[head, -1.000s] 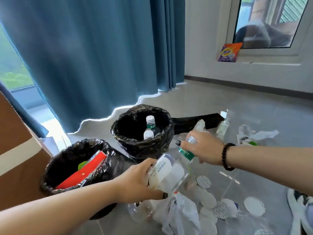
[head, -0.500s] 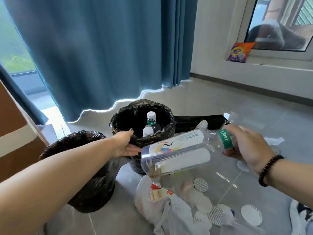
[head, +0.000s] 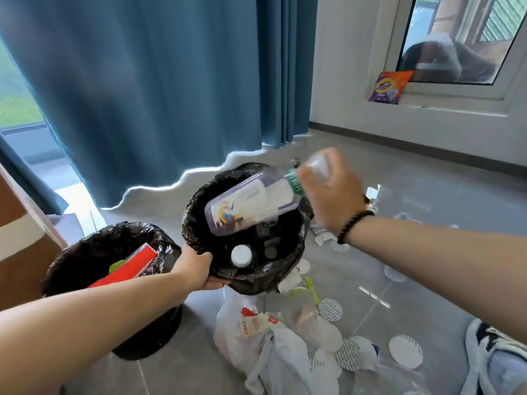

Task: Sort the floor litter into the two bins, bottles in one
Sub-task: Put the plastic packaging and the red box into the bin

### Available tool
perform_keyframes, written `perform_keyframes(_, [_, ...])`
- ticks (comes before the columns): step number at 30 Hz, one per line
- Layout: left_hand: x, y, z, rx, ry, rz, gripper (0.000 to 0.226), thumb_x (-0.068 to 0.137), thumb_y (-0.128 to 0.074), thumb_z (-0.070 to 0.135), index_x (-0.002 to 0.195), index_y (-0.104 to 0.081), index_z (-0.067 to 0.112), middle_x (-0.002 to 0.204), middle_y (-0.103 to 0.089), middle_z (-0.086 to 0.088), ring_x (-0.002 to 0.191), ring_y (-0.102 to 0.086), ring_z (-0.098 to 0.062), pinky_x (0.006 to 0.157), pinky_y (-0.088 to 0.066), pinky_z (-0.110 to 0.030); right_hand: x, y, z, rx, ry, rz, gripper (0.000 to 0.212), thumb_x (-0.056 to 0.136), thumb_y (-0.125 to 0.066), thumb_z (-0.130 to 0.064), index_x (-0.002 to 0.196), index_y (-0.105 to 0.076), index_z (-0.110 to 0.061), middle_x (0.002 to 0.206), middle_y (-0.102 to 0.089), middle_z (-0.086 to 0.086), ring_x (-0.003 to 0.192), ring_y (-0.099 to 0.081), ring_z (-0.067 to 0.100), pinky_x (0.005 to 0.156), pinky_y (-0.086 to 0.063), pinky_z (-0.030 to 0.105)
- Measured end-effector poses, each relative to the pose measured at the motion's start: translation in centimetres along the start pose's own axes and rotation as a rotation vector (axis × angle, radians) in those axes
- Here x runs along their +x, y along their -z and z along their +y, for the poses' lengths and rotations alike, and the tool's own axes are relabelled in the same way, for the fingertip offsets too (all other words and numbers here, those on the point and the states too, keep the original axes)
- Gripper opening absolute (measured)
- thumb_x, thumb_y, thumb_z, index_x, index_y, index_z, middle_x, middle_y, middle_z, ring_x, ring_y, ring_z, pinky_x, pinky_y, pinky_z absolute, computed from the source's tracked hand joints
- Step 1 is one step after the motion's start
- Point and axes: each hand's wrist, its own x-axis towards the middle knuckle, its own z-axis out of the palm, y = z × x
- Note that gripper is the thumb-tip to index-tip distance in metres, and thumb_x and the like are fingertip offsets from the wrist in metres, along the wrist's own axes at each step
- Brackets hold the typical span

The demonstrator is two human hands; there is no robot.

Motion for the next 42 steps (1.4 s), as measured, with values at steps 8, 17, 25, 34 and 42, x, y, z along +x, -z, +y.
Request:
perform_keyframes(8, [-3.5, 0.2, -1.6, 0.180, -0.134, -0.146, 0.039, 0.091, -0.037, 0.003, 0.123, -0.037, 0.026, 0.100, -0.066, -0.016, 0.071, -0.072, -0.035, 0.060, -0.060, -0.051, -2.3, -9.8, 2.4, -0.531, 0.917, -0.438, 0.040, 0.082, -0.055, -0.046, 0.090, -0.061, -0.008, 0.080, -0.058, 0.009, 0.063, -0.057, 0.029, 0.056, -0.048, 0.036])
perform_keyframes(17, [-3.2, 0.1, -1.1, 0.177, -0.130, -0.167, 0.041, 0.090, -0.037, 0.003, 0.122, -0.040, 0.030, 0.098, -0.067, -0.014, 0.067, -0.073, -0.029, 0.054, -0.059, -0.039, -4.4, -11.3, 6.2, -0.858, 0.849, -0.541, 0.043, 0.077, -0.057, -0.053, 0.092, -0.059, -0.013, 0.080, -0.057, 0.006, 0.067, -0.054, 0.027, 0.065, -0.040, 0.037])
perform_keyframes(25, [-0.3, -0.5, 1.4, 0.266, -0.113, -0.126, 0.025, 0.094, -0.033, 0.007, 0.116, -0.043, 0.014, 0.072, -0.074, -0.017, 0.065, -0.073, -0.032, 0.058, -0.060, -0.038, 1.9, -1.7, 8.8, -0.774, 0.683, -0.282, 0.044, 0.087, -0.042, -0.042, 0.108, -0.060, -0.007, 0.089, -0.063, 0.008, 0.077, -0.059, 0.028, 0.073, -0.045, 0.038])
perform_keyframes(34, [3.5, -0.6, 2.8, 0.308, -0.045, -0.037, 0.022, 0.099, -0.035, 0.012, 0.100, -0.053, 0.000, 0.070, -0.071, -0.024, 0.059, -0.072, -0.033, 0.046, -0.057, -0.034, 0.4, 11.0, 26.2, -0.947, -0.620, -0.207, 0.027, 0.090, -0.048, -0.026, 0.111, -0.053, -0.009, 0.121, -0.057, 0.015, 0.105, -0.055, 0.035, 0.081, -0.041, 0.038])
perform_keyframes(42, [7.8, 0.5, 2.5, 0.312, 0.048, 0.039, 0.037, 0.102, -0.029, 0.018, 0.083, -0.051, -0.005, 0.057, -0.065, -0.027, 0.041, -0.065, -0.031, 0.033, -0.051, -0.030, 0.5, 7.8, 32.3, -0.966, -0.389, -0.431, 0.040, 0.090, -0.051, -0.032, 0.123, -0.045, -0.010, 0.125, -0.051, 0.012, 0.108, -0.052, 0.033, 0.084, -0.046, 0.039])
